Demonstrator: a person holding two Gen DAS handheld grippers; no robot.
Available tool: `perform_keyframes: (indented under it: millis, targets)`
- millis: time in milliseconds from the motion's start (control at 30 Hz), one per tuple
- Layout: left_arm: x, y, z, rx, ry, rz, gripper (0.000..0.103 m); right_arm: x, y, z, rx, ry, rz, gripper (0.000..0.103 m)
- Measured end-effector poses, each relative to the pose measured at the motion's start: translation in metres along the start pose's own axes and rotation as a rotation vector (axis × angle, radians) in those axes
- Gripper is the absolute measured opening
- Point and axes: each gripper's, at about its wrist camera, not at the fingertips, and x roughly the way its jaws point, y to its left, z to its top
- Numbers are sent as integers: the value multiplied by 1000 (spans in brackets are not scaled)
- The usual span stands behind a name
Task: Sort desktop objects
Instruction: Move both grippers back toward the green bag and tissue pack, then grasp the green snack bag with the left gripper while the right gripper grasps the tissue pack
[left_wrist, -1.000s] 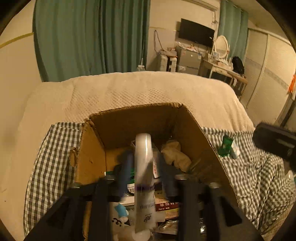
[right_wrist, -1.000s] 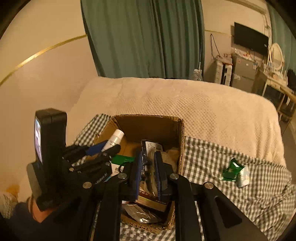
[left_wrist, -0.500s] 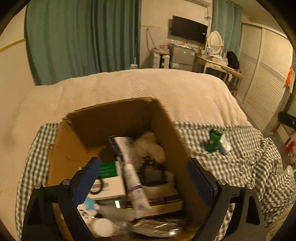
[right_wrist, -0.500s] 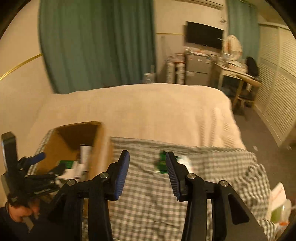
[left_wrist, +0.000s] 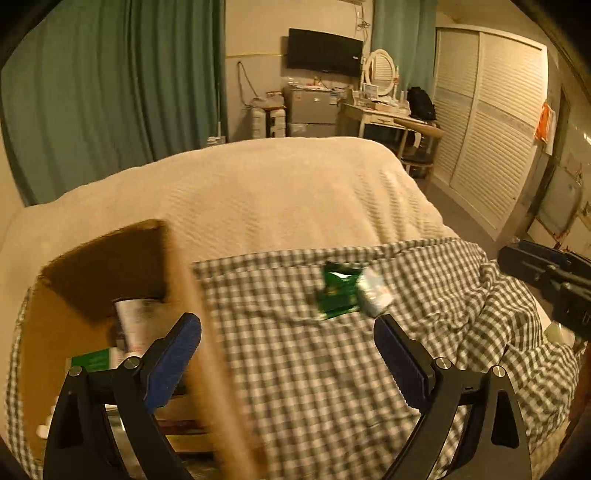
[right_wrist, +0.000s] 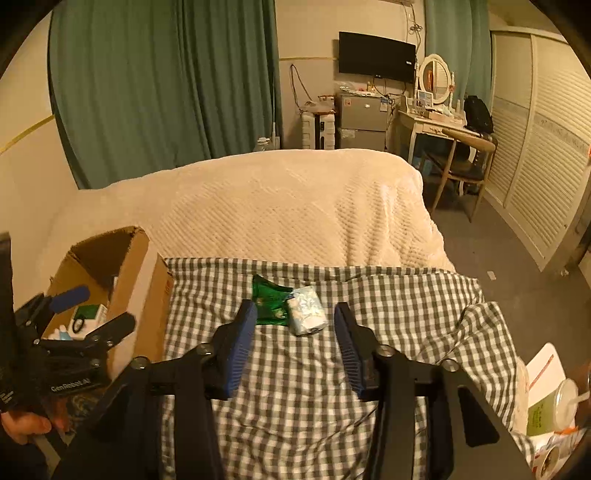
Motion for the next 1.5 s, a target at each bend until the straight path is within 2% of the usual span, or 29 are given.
perform_keyframes:
  millis: [167,300,500,600,700,833,900,933,1000,1067,1133,1267,1400,1500]
  targets:
    - [44,-37,-3,-10,38,-22,97,24,-26,-5,6,1,-6,50]
    - [95,-56,-11,40,58,29,97,49,-44,-5,8,27,12,50]
    - [152,-43,-24,-13,52,20,97,102,-57,-23,-88,76,18,57]
    - [172,-40,-24,-28,46,-12,97,129,-59,-37,-149,103,21,58]
    - [187,-43,-22,-11,38,-10,97,148,-60,-47,-195,135,19,58]
    - [210,-44,-18,1,58,-37,97,166,-71,-49,-173,151,45,58]
    - [219,-37,-19,-14,68,-39,70,173,-73,-48,-167,158,39,58]
    - [219,-33,-19,-27,63,-66,34,175,-74,-48,-162,156,35,60]
    - [212,-30,-18,-29,57,-80,34,178,-74,-48,-147,156,48,63]
    - [204,-28,-20,-25,47,-54,34,181,-69,-46,-154,153,63,65]
    - [198,-22,-22,-62,59,-44,34,185,-62,-44,-167,145,73,71]
    - [191,-10,-28,-79,75,2,34,195,-45,-37,-174,122,123,73]
    - [189,-1,-30,-128,92,-15,34,210,-27,-35,-203,122,147,76]
    - [190,-1,-31,-132,93,-16,34,225,-22,-39,-201,159,141,76]
